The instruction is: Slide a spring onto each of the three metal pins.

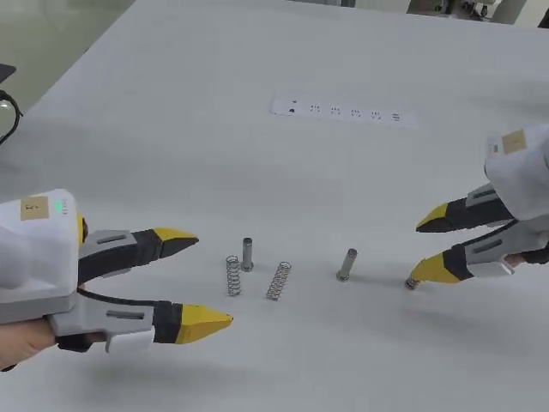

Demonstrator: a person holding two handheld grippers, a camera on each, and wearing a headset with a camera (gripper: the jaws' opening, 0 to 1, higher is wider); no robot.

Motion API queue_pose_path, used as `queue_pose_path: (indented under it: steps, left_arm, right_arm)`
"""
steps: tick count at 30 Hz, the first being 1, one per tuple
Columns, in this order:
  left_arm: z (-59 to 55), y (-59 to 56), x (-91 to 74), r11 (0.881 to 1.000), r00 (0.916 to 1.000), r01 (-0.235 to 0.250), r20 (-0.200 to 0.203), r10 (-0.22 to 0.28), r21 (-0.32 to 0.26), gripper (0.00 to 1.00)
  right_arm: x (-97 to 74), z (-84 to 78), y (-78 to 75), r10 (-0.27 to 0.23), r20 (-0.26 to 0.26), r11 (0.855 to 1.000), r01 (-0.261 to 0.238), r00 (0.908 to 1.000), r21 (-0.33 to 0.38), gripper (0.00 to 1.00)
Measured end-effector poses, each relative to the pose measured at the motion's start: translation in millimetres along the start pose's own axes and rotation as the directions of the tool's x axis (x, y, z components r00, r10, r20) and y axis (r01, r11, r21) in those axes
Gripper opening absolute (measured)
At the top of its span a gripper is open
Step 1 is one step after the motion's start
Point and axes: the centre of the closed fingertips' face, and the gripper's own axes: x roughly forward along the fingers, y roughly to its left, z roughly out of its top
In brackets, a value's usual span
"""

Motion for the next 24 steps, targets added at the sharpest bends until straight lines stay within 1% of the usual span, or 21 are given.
queue_pose_path:
  steps: [1,3,4,5,7,8,9,10,11,12,13,16,17,20,22,23,24]
  left_arm:
    - [0.0,0.4,-0.2,1.000,1.0000,-0.001,0.000,0.001,-0.003,0.61]
    - [0.2,1.2,-0.7,1.000,1.0000,-0.005,0.000,0.005,-0.001,0.61]
    - [1.6,2.0,-1.1,1.000,0.9999,-0.009,0.006,0.009,-0.001,0.61]
    - [2.7,2.0,-1.4,1.000,0.9999,-0.009,0.012,0.009,-0.007,0.61]
    - [4.4,3.1,-1.7,1.000,0.9997,-0.014,0.018,0.014,-0.007,0.61]
    - [4.8,3.4,-1.9,1.000,0.9997,-0.015,0.019,0.015,-0.007,0.61]
    - [5.2,3.4,-1.9,1.000,0.9997,-0.015,0.020,0.015,-0.010,0.61]
    - [6.1,3.5,-1.9,1.000,0.9996,-0.016,0.024,0.016,-0.010,0.61]
    - [7.0,3.4,-2.0,1.000,0.9995,-0.015,0.027,0.015,-0.010,0.61]
    - [8.1,3.3,-2.1,1.000,0.9994,-0.015,0.032,0.015,-0.013,0.62]
    - [8.4,3.3,-2.1,1.000,0.9994,-0.014,0.033,0.015,-0.012,0.62]
    - [7.9,2.9,-1.9,1.000,0.9996,-0.013,0.027,0.013,-0.008,0.62]
    - [8.0,2.6,-1.9,1.000,0.9995,-0.012,0.028,0.012,-0.009,0.62]
    - [7.6,2.5,-1.9,1.000,0.9996,-0.013,0.025,0.013,-0.009,0.62]
    - [8.5,1.5,-1.8,1.000,0.9995,-0.012,0.028,0.012,-0.011,0.62]
    - [9.3,1.5,-1.8,1.000,0.9994,-0.014,0.031,0.014,-0.011,0.62]
    - [9.1,1.2,-1.8,1.000,0.9995,-0.013,0.030,0.013,-0.011,0.62]
  right_arm:
    - [-1.0,2.0,0.5,-0.003,0.020,1.000,0.003,0.9998,0.007,0.38]
    - [-3.5,2.4,-0.4,-0.021,0.038,1.000,0.020,0.9991,0.017,0.39]
    - [-4.5,6.6,-0.4,-0.032,0.076,0.999,0.030,0.9966,0.018,0.39]
    - [-5.4,6.2,1.1,-0.030,0.085,0.999,0.027,0.9960,0.035,0.40]
    - [-7.7,9.2,3.9,-0.035,0.132,0.999,0.030,0.9906,0.036,0.41]
    - [-9.1,9.6,6.4,-0.036,0.152,0.998,0.028,0.9877,0.054,0.41]
    - [-10.4,12.9,8.6,-0.034,0.184,0.999,0.027,0.9823,0.044,0.41]
    - [-11.8,17.4,11.3,-0.031,0.222,0.999,0.026,0.9745,0.028,0.40]
    - [-14.0,20.5,14.9,-0.033,0.259,0.999,0.025,0.9653,0.035,0.40]
    - [-15.5,23.0,20.9,-0.022,0.291,0.998,0.006,0.9566,0.057,0.41]
    - [-16.1,24.0,23.7,-0.019,0.307,0.998,0.000,0.9514,0.061,0.42]
    - [-16.2,19.3,29.3,-0.026,0.321,0.998,0.005,0.9467,0.066,0.42]
    - [-15.8,18.2,31.1,-0.028,0.331,0.997,0.002,0.9430,0.079,0.43]
    - [-16.2,15.0,33.8,-0.035,0.339,0.996,0.003,0.9401,0.093,0.43]
    - [-19.3,17.5,35.8,-0.044,0.376,0.992,-0.003,0.9257,0.123,0.44]
    - [-21.9,19.4,36.4,-0.053,0.398,0.991,-0.002,0.9159,0.137,0.44]
    - [-23.0,19.3,37.7,-0.051,0.402,0.989,-0.009,0.9144,0.145,0.45]
